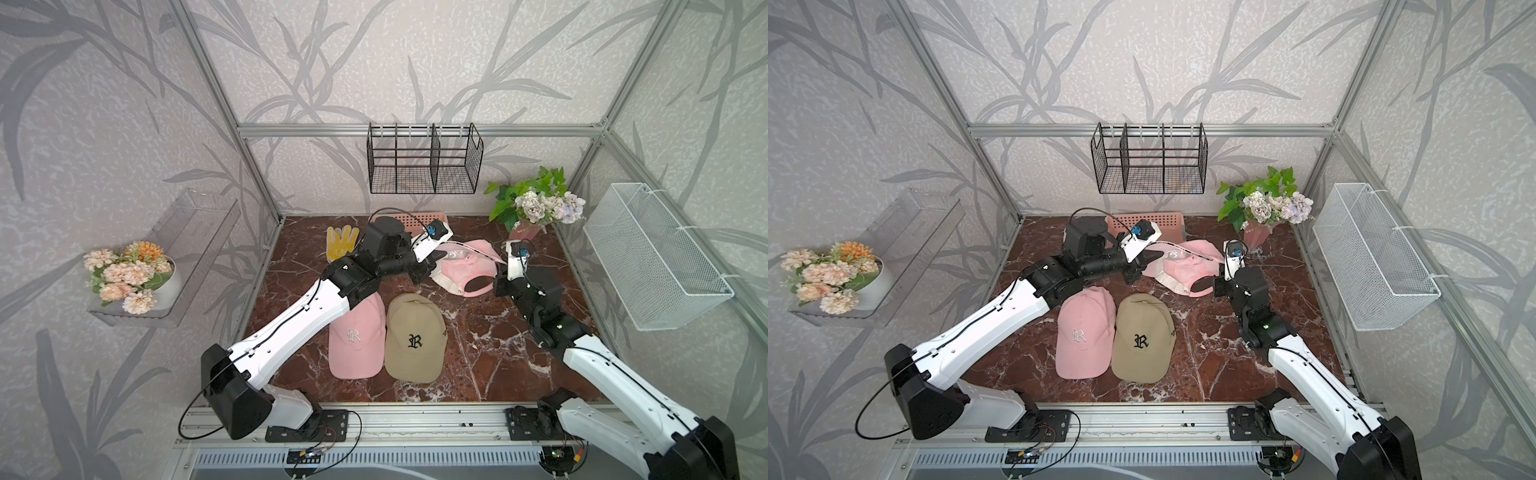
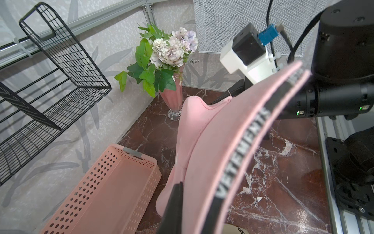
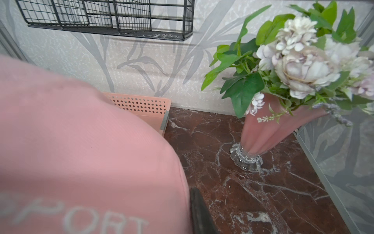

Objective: Turn the baseball cap inside out
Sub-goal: Turn over the baseball cap.

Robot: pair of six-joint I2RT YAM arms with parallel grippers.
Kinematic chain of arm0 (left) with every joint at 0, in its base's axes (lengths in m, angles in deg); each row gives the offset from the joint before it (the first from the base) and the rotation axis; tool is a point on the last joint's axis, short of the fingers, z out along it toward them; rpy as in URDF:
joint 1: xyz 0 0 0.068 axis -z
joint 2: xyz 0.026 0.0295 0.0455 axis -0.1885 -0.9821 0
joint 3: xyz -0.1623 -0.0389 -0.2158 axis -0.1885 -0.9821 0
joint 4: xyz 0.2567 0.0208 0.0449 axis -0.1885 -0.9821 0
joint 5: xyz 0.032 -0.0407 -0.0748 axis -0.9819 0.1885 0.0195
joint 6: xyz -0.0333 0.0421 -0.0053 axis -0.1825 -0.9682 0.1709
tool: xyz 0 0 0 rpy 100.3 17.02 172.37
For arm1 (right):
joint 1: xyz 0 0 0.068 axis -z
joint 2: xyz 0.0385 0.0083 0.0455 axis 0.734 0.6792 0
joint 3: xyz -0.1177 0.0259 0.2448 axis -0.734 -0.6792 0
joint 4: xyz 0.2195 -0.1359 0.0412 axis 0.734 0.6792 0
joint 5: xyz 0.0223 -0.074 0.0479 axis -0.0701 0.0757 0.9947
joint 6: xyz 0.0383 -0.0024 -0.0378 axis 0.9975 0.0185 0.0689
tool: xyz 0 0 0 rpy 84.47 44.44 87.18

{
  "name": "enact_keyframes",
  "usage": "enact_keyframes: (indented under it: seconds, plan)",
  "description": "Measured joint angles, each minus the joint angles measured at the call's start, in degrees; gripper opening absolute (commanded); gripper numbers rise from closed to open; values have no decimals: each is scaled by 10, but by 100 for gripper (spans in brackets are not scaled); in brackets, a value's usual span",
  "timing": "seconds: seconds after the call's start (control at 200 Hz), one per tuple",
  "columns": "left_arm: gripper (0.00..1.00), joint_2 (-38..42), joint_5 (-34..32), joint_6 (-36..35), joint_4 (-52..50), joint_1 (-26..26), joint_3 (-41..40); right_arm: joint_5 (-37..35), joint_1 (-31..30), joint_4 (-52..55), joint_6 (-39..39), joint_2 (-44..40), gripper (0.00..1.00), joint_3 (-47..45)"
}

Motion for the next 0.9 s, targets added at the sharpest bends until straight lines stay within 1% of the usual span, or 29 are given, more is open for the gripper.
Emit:
enact_keyframes:
  seconds: [0.095,0.185,0.235,0.315,0.34,0.49,0.63,0.715,0.83,0.905]
  plan:
    - [0,-3,-14,25,5,0,0,-18,0,8,6,9,20,0]
    - [0,-6,-22,47,10,-1,0,-28,0,15,10,11,25,0]
    - [0,-7,-23,57,12,-2,0,-30,0,16,11,10,30,0]
    - [0,-7,-26,73,17,-4,0,-25,0,18,7,7,46,0]
    - [0,-7,-28,78,20,-5,0,-21,0,19,5,5,49,0]
    - [0,-7,-54,119,38,-10,0,9,0,28,-27,-33,60,0]
    - [0,-12,-82,160,41,-14,3,37,-13,29,-70,-80,64,0]
    - [0,-22,-91,185,40,-17,13,76,-30,29,-106,-100,66,0]
    - [0,-32,-86,213,37,-17,27,145,-59,16,-157,-107,67,-7]
    - [0,-39,-72,229,35,-17,40,163,-85,6,-189,-94,67,-14]
